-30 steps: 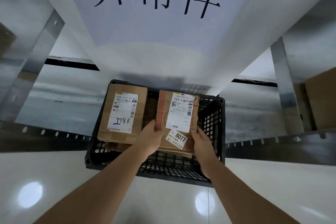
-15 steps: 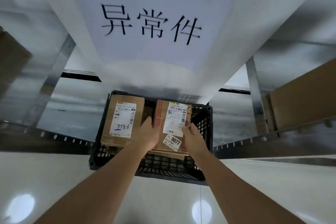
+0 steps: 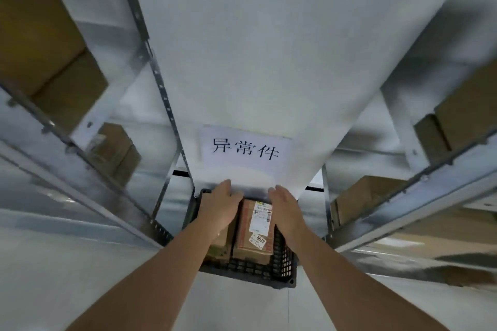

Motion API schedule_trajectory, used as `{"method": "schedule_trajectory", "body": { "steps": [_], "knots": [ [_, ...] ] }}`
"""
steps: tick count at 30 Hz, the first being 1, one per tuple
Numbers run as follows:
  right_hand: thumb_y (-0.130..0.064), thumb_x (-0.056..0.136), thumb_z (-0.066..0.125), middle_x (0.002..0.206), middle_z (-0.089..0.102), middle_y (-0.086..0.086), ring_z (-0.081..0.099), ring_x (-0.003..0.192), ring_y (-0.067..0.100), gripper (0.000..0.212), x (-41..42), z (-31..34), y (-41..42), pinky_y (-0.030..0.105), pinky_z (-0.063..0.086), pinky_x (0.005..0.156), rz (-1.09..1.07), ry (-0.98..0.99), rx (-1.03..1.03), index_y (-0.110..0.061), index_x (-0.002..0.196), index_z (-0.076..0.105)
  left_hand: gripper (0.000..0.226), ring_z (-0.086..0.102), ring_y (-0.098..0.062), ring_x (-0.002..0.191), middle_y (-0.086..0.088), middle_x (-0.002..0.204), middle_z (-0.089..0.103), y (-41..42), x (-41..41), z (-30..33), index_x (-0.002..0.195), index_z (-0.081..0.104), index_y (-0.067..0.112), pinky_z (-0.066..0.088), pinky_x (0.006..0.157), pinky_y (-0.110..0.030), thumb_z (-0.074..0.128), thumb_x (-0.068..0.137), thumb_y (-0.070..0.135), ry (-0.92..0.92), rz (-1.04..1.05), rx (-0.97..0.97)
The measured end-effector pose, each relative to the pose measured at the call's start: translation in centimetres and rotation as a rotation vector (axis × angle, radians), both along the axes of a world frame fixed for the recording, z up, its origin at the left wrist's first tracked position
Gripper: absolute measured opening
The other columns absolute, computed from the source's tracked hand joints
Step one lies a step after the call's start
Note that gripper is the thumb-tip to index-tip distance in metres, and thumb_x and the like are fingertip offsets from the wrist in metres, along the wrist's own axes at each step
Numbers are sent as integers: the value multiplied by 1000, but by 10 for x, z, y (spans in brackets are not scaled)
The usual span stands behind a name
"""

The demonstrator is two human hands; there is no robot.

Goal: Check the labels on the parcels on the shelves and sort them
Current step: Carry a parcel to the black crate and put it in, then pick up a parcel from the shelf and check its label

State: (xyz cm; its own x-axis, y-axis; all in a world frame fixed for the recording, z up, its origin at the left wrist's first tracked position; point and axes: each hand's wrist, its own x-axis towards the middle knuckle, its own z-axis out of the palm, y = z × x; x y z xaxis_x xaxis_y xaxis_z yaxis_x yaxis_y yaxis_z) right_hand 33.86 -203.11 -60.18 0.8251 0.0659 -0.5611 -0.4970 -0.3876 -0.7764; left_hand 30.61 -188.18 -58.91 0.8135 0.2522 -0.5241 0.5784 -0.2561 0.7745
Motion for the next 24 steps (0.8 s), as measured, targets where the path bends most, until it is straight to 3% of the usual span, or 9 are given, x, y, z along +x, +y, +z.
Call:
{"method": "schedule_trajectory", "body": {
  "steps": [1, 3, 7, 10, 11, 15, 19, 22, 24],
  "knots": [
    [-33, 110, 38, 162, 33, 2, 35, 144, 20, 52, -7, 32, 3, 23, 28, 105, -3, -13, 29, -15, 159, 29, 10, 40, -12, 81, 8, 96, 45, 4, -10, 31, 102, 50, 24, 36, 80, -32, 46, 105, 16, -38, 20, 1],
    [-32, 110, 40, 163, 30, 2, 32, 147, 21, 53, -21, 91, 11, 26, 29, 104, 6, -40, 85, -16, 159, 28, 27, 32, -11, 76, 9, 82, 33, 15, -27, 88, 85, 35, 24, 31, 74, -30, 48, 102, 9, -95, 45, -32],
    [-27, 109, 44, 161, 35, 4, 36, 146, 25, 51, -62, 206, 28, 34, 35, 110, -15, -97, 153, -12, 156, 34, 14, 40, -16, 78, -1, 89, 44, 46, -76, 194, 91, 44, 12, 29, 61, -25, 52, 100, 5, -160, 93, -11],
    [-22, 109, 42, 157, 41, 10, 37, 146, 27, 47, -93, 279, 44, 30, 31, 113, 19, -190, 166, -5, 153, 38, 27, 42, -4, 71, 10, 83, 45, 78, -116, 262, 81, 46, 27, 34, 58, -8, 51, 104, 12, -221, 153, 82],
    [-24, 109, 42, 157, 41, 9, 37, 146, 26, 47, -106, 298, 51, 31, 30, 115, 30, -226, 149, -7, 153, 39, 31, 42, -4, 70, 10, 79, 45, 90, -132, 279, 78, 45, 27, 35, 60, -10, 52, 104, 12, -263, 194, 83],
    [-31, 107, 45, 160, 39, 1, 35, 147, 20, 51, -152, 352, 92, 41, 27, 122, 51, -335, 146, -13, 155, 39, 20, 52, -20, 81, -11, 89, 54, 142, -214, 328, 95, 58, 7, 40, 70, -31, 50, 105, 22, -322, 262, 112],
    [-30, 108, 44, 160, 38, 1, 35, 147, 21, 51, -210, 374, 164, 39, 27, 121, 73, -391, 202, -13, 155, 38, 21, 63, -29, 104, -12, 108, 66, 222, -286, 342, 94, 61, 19, 51, 95, -43, 45, 108, 22, -343, 315, 229],
    [-23, 108, 44, 149, 49, 16, 46, 138, 32, 44, -237, 375, 206, 40, 35, 113, 76, -414, 197, 1, 144, 47, 29, 50, -25, 136, -14, 144, 54, 268, -314, 349, 131, 58, 5, 36, 113, -29, 43, 106, 9, -300, 354, 268],
    [-20, 107, 45, 121, 59, 29, 56, 114, 43, 37, -263, 370, 250, 49, 44, 101, 96, -450, 191, 11, 121, 57, 30, 57, -25, 130, -19, 137, 59, 311, -344, 349, 125, 65, 0, 42, 106, -25, 65, 95, 2, -324, 227, 443]
  ]
}}
